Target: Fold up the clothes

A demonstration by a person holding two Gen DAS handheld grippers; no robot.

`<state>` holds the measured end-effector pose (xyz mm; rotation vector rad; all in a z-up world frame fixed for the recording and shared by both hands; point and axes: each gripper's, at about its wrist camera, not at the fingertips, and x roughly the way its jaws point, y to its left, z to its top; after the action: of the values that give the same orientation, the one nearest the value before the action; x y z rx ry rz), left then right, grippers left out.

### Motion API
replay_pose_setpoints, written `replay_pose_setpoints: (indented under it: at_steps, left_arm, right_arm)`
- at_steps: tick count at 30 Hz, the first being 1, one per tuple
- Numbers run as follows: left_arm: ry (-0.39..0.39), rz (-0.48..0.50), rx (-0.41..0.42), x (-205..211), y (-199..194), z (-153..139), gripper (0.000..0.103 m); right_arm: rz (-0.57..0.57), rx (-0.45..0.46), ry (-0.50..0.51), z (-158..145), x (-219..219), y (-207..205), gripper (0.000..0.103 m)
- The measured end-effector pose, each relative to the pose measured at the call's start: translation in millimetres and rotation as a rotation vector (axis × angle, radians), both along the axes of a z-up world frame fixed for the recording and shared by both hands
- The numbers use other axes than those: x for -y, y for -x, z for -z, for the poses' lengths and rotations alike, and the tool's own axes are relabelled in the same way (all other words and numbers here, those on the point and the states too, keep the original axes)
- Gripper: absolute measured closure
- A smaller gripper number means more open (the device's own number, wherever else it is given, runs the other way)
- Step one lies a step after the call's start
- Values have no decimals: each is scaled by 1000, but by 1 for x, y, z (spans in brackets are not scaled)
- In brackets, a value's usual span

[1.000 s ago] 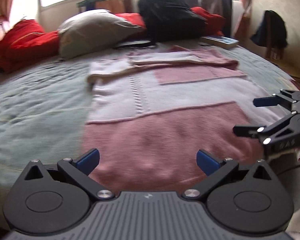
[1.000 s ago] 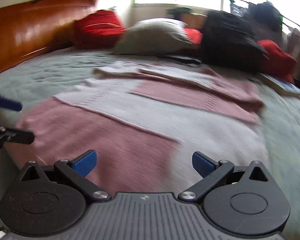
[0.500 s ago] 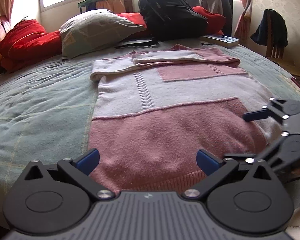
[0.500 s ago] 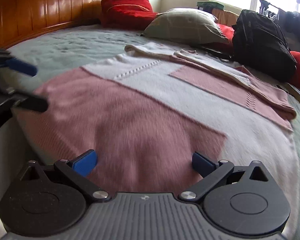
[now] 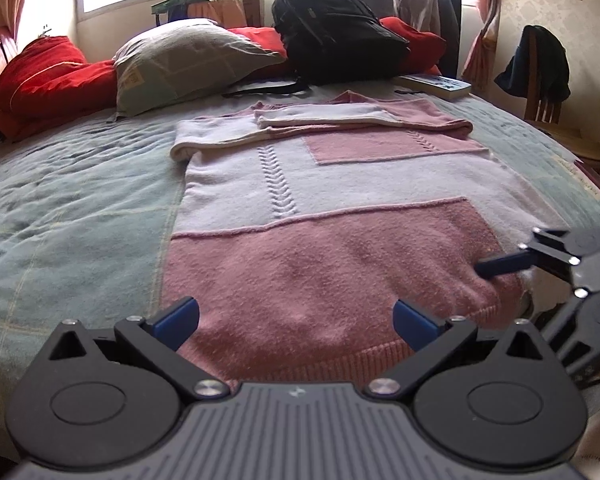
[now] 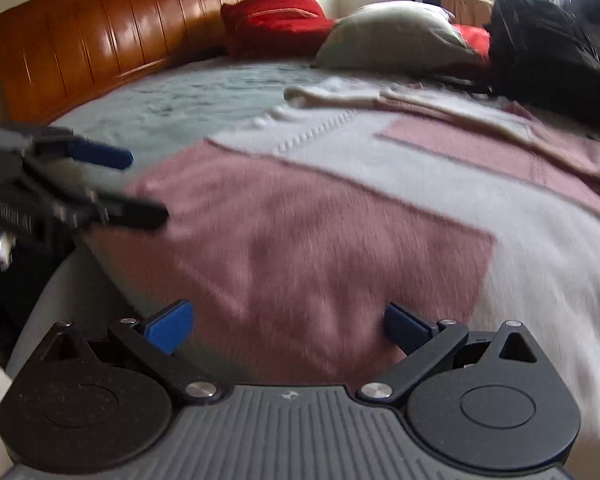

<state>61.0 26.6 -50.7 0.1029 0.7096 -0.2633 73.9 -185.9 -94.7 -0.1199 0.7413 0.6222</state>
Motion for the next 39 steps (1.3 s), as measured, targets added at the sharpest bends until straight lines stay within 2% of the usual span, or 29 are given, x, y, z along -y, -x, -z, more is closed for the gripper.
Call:
replay_pose_setpoints:
  at_steps: [3, 8, 11, 12, 16, 19, 21, 26, 32, 36, 39]
  left_arm:
    - [7, 19, 2, 0, 0, 0, 1]
    - [8, 66, 23, 12, -4, 0, 1]
    - [27, 118, 37, 19, -2, 3, 1]
    - [31, 139, 33, 21, -1, 5, 1]
    - [-3, 195, 6, 27, 2, 16, 1]
    - [-57, 209, -4, 33, 4, 21, 1]
    - [-103, 233, 10, 38, 6, 23, 1]
    - [-275, 321, 90, 58, 15, 33, 1]
    - [-509, 469, 197, 87, 34, 53, 1]
    - [-570, 508, 230, 99, 42, 66, 1]
    - [-609, 502, 265, 102, 40, 77, 1]
  right_arm:
    - [8, -17, -33, -8, 17, 10, 0]
    - [156, 51, -38, -22, 52, 2, 0]
    - [250, -9, -26, -8, 70, -9, 0]
    - [259, -26, -25, -3, 74, -8, 0]
    - [229, 6, 27, 0, 77, 9, 0]
    - [219, 19, 51, -3, 78, 18, 0]
    - [208, 58, 99, -5, 76, 21, 0]
    - [129, 197, 286, -6, 60, 31, 0]
    - [-47, 314, 542, 15, 26, 39, 0]
    - [-139, 372, 629, 33, 2, 47, 0]
    - [-151, 477, 690, 46, -14, 52, 0]
